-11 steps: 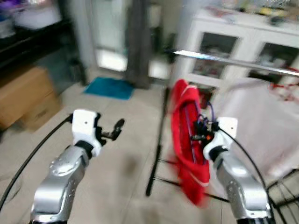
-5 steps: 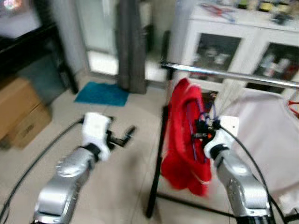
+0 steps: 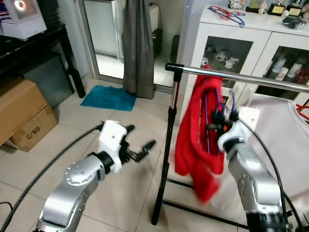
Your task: Hang hanger
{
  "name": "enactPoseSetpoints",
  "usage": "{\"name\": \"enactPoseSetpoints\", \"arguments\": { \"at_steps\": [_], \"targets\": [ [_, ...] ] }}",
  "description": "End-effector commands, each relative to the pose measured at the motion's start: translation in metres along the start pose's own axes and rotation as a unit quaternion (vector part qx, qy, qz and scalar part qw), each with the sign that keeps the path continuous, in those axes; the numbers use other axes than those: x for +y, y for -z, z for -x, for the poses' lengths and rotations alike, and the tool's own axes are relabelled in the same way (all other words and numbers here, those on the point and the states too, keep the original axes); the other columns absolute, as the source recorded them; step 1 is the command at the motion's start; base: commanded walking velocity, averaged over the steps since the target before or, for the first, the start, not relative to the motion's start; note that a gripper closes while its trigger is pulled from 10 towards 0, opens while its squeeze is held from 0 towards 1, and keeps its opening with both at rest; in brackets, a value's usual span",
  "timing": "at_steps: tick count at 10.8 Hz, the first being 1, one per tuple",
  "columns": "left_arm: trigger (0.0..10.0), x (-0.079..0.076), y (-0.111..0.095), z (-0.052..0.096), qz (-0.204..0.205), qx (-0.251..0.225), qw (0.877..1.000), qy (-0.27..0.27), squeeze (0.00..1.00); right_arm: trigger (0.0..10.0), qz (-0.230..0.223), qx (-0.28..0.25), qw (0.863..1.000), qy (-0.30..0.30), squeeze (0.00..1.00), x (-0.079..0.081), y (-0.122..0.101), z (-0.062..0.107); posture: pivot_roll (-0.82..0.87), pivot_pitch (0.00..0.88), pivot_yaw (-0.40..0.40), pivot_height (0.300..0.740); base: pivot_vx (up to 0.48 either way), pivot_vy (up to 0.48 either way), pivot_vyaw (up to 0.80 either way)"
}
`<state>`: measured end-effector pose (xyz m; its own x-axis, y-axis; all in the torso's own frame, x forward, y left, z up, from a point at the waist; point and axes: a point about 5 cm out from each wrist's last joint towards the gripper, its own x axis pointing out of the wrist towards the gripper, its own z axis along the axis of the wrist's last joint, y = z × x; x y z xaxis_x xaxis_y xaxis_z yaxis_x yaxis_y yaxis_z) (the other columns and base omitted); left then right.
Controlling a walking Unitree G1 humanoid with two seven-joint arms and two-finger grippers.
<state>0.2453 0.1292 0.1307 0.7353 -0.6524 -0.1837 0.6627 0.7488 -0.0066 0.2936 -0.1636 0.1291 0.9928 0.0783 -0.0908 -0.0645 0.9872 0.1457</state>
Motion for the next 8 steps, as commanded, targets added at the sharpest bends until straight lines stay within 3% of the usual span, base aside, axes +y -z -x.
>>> {"name": "enactPoseSetpoints", "arguments": {
  "at_steps": [1,3,5,8],
  "targets": [
    [10.0,-0.007,-0.01,-0.002,-0.019,-0.014,0.999,0.039,0.73,10.0,0.018,-0.039,0.999,0.003,0.0,-0.001,-0.021,-0.008,0.02,0.0,-0.021,0.74,0.0,0.0,0.0],
    [10.0,-0.012,-0.016,-0.004,-0.052,-0.012,0.994,0.094,0.72,10.0,0.05,-0.006,0.999,0.017,0.0,-0.004,-0.028,-0.031,0.02,0.0,-0.017,0.74,0.0,0.0,0.0],
    [10.0,-0.011,-0.027,-0.01,-0.071,-0.025,0.992,0.103,0.71,10.0,0.044,0.004,0.998,0.045,0.0,-0.008,-0.046,-0.063,0.03,0.0,-0.015,0.74,0.0,0.0,0.0],
    [10.0,-0.01,-0.026,-0.009,-0.079,-0.02,0.991,0.11,0.71,10.0,0.039,0.028,0.998,0.048,0.0,-0.007,-0.055,-0.083,0.04,0.0,-0.021,0.74,0.0,0.0,0.0]
  ]
}}
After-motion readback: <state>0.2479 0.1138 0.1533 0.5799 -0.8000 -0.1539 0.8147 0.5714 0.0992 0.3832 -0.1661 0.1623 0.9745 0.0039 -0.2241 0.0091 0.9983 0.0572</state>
